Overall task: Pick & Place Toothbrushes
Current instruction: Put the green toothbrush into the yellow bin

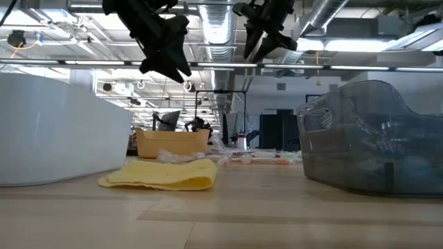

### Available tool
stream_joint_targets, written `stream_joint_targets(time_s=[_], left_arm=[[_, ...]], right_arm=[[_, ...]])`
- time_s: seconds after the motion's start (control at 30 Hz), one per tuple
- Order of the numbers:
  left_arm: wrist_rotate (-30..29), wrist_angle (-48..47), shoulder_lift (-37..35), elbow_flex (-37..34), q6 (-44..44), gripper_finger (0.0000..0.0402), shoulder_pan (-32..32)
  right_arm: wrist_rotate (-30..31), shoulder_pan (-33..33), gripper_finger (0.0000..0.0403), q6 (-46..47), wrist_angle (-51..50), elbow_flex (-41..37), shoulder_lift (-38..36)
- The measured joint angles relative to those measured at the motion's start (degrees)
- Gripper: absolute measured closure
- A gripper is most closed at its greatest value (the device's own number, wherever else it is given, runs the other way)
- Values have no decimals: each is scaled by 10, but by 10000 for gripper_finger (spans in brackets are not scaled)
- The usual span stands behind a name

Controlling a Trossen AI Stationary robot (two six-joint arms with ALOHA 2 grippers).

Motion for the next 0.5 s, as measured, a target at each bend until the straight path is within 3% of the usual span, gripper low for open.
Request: stream_joint_targets(time_s=[0.27, 0.5], left_arm=[[0, -3, 0, -25, -29, 239, -5], [10, -3, 0, -27, -29, 239, -5]], right_arm=[[-61, -78, 285, 30, -13, 0, 2], [-66, -144, 285, -13, -90, 0, 6]])
